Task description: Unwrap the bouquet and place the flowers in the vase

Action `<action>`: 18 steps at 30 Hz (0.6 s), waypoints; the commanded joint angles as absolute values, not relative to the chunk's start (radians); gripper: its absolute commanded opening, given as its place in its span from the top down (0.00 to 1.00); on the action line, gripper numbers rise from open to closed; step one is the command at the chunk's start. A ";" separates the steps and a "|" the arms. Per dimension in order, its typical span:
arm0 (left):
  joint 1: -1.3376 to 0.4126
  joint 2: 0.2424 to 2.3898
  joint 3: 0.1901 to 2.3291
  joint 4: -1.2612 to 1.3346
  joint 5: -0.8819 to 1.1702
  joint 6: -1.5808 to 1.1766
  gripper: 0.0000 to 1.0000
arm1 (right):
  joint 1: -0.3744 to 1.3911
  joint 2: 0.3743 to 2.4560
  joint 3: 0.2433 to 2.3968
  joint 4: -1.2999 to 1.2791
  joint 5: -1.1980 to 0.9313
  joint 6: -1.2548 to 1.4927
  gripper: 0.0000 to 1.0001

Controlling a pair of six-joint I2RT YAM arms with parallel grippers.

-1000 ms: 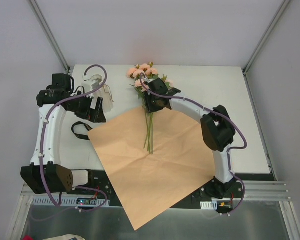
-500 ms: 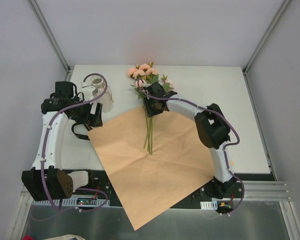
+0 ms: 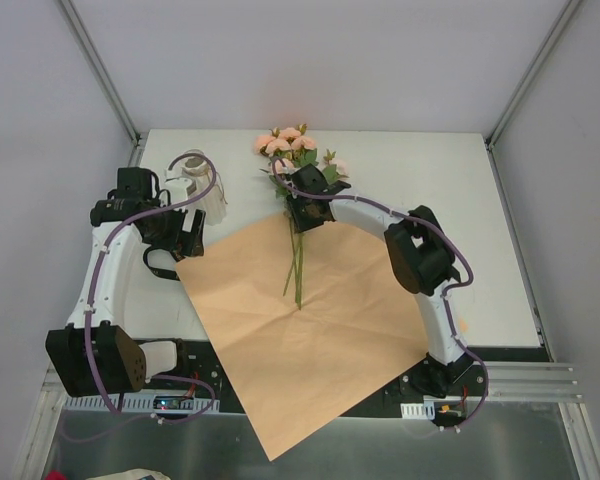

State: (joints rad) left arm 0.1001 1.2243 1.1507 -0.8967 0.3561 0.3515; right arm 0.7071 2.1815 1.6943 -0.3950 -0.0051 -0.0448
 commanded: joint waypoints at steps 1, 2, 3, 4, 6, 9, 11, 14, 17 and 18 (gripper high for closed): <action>0.113 1.215 1.132 -0.884 0.348 0.347 0.09 | 0.709 2.186 1.730 -0.422 0.038 -0.051 0.76; 0.112 1.213 1.129 -0.879 0.344 0.348 0.09 | 0.709 2.183 1.729 -0.422 0.044 -0.051 0.80; 0.113 1.213 1.123 -0.876 0.342 0.350 0.10 | 0.709 2.178 1.729 -0.422 0.049 -0.049 0.83; 0.114 1.213 1.120 -0.874 0.341 0.351 0.10 | 0.709 2.168 1.729 -0.422 0.054 -0.049 0.91; 0.112 1.215 1.112 -0.868 0.339 0.353 0.09 | 0.709 2.152 1.721 -0.420 0.063 -0.048 0.98; 0.112 1.221 1.106 -0.853 0.337 0.353 0.10 | 0.710 2.097 1.695 -0.411 0.075 -0.040 0.99; 0.112 1.227 1.104 -0.845 0.336 0.344 0.10 | 0.710 2.028 1.668 -0.391 0.081 -0.031 0.99; 0.126 1.249 1.123 -0.841 0.371 0.319 0.09 | 0.709 1.921 1.612 -0.348 0.083 -0.018 0.99; 0.156 1.265 1.152 -0.841 0.414 0.287 0.09 | 0.710 1.820 1.579 -0.298 0.065 -0.003 0.99; 0.166 1.278 1.161 -0.841 0.419 0.270 0.09 | 0.709 1.781 1.575 -0.279 0.063 -0.003 0.99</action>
